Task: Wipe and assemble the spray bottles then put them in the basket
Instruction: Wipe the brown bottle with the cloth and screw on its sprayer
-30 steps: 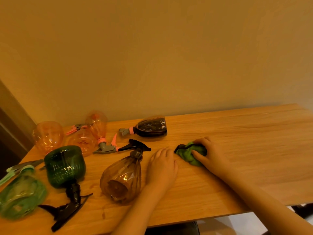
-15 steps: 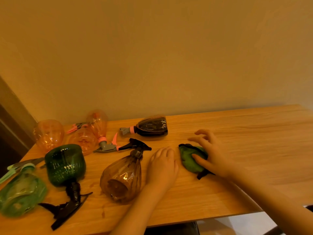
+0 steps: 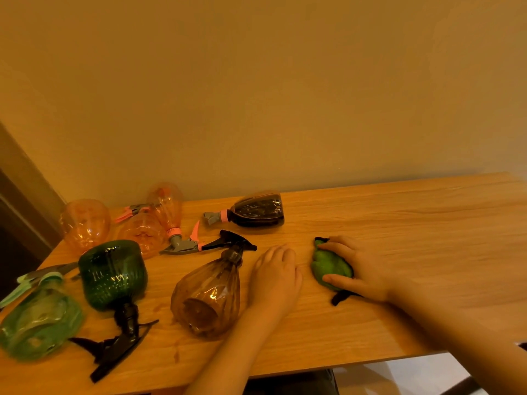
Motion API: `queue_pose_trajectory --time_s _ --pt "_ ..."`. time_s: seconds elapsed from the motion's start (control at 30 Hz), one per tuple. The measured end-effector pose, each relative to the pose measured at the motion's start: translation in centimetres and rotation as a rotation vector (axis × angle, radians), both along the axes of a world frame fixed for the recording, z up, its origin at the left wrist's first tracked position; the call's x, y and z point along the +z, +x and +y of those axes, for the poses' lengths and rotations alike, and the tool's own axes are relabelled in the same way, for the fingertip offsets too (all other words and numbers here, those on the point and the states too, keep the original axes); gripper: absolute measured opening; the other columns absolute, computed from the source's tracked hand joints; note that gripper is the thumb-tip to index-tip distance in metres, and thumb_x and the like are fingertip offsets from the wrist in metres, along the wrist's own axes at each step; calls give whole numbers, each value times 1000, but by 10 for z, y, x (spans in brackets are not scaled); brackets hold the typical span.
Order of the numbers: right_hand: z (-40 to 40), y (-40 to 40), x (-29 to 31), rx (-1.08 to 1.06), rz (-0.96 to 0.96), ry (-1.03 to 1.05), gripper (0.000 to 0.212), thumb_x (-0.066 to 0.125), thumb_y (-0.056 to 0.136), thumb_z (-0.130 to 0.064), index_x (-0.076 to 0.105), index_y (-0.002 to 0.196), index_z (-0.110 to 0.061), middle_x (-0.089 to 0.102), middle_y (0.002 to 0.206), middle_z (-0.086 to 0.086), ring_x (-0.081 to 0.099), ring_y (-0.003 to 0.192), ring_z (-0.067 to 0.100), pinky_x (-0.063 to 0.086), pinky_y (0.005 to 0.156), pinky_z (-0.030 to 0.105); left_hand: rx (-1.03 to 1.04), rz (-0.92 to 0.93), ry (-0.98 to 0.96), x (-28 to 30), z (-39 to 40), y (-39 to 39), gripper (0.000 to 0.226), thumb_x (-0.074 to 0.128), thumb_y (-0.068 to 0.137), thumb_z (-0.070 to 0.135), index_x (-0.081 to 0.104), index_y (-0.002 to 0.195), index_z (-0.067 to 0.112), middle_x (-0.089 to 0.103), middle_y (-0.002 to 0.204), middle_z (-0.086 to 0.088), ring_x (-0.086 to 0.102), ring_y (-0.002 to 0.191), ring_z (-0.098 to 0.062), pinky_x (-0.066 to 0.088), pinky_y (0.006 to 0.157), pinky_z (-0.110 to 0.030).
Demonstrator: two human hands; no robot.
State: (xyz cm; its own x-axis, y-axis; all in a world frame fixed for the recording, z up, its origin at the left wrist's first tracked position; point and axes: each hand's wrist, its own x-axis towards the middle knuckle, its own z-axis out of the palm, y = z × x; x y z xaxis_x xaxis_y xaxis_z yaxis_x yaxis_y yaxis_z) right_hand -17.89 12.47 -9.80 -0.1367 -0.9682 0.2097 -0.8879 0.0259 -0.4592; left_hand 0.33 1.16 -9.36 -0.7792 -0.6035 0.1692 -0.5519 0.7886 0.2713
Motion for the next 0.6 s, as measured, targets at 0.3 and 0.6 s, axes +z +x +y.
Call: queue_pose_trajectory --time_s 0.3,0.6 --pt "-20 16 -4 -193 -31 -90 54 65 81 -49 54 127 -23 50 114 -10 49 103 8 44 92 27 -60 -85 -69 17 9 8 44 37 99 29 35 142 15 27 153 -4 21 142 -20 18 116 -34" --pt "-43 32 -7 -236 -74 -58 53 64 83 -48 52 128 -22 49 118 -3 49 107 14 45 95 37 -18 -178 -405 75 13 57 38 80 64 25 69 99 15 67 112 -11 63 104 -29 52 85 -40"
